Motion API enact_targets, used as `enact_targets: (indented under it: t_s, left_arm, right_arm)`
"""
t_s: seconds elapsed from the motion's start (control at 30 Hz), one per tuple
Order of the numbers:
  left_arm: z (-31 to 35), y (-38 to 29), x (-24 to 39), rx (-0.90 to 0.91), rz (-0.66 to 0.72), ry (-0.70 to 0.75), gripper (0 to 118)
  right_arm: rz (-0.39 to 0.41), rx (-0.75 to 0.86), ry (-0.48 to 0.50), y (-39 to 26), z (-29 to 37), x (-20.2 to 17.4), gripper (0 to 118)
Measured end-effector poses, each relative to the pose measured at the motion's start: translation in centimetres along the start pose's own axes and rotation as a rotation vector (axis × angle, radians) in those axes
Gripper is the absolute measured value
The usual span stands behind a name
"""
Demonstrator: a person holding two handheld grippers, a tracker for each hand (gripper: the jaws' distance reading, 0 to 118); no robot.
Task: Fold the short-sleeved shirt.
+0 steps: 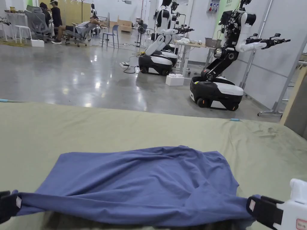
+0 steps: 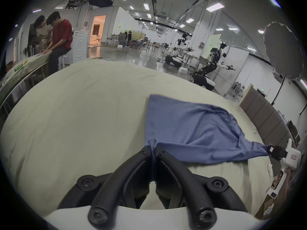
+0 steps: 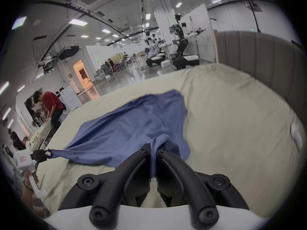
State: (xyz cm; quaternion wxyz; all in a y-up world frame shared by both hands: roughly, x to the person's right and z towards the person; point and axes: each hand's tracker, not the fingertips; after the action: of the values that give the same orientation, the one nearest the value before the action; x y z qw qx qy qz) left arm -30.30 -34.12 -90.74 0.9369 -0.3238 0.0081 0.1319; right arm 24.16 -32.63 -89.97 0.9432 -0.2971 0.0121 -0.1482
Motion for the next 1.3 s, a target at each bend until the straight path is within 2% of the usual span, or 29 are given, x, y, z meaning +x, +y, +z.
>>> enact_targets:
  t_s: [0.23,0.33,0.47,0.6,0.77,0.93,1.07,1.1,1.13,1.17,1.2,1.27,1.3]
  left_arm:
    - [7.0,-5.5,-1.9,-0.001,0.045,-0.013,4]
    - [10.1,-6.8,-2.6,0.011,0.034,-0.011,4]
    - [14.0,-8.9,-3.0,0.011,-0.018,-0.001,4]
    - [16.6,-11.5,-3.3,-0.025,-0.014,-0.026,4]
    - [17.6,-15.3,-3.5,-0.09,0.003,-0.028,4]
    - [15.7,-16.7,-5.5,-0.153,0.015,0.056,4]
    - [13.7,-16.9,-6.1,-0.201,0.035,0.062,4]
    - [13.3,-17.0,-5.9,-0.221,0.009,0.067,6]
    - [13.0,-17.1,-5.7,-0.222,-0.015,0.07,13]
    - [13.1,-17.2,-5.6,-0.205,-0.022,0.069,38]
    - [13.4,-17.3,-5.6,-0.186,-0.016,0.064,48]
    - [14.3,-16.8,-6.0,-0.174,0.093,0.018,72]
    - [15.1,-16.5,-6.1,-0.185,0.15,-0.01,94]
  right_arm:
    - [-0.042,-0.018,0.007,-5.2,6.0,2.4,8]
    - [-0.035,-0.013,0.004,-6.7,9.4,3.1,8]
    - [-0.072,-0.024,0.009,-8.7,13.7,4.4,8]
    - [-0.081,-0.068,-0.004,-11.1,15.9,5.5,8]
    - [-0.153,-0.142,-0.015,-13.9,16.2,6.5,8]
    - [-0.123,-0.207,-0.073,-15.6,15.5,6.9,8]
    - [-0.108,-0.248,-0.104,-16.6,14.5,6.8,8]
    - [-0.09,-0.263,-0.114,-16.8,14.3,6.8,13]
    - [-0.087,-0.266,-0.115,-17.1,13.9,6.7,30]
    - [-0.088,-0.264,-0.117,-17.3,13.6,6.7,56]
    - [-0.097,-0.26,-0.122,-17.5,13.5,6.8,61]
    - [-0.177,-0.212,-0.063,-17.3,14.0,6.8,69]
    - [-0.218,-0.202,-0.051,-16.9,14.7,6.7,75]
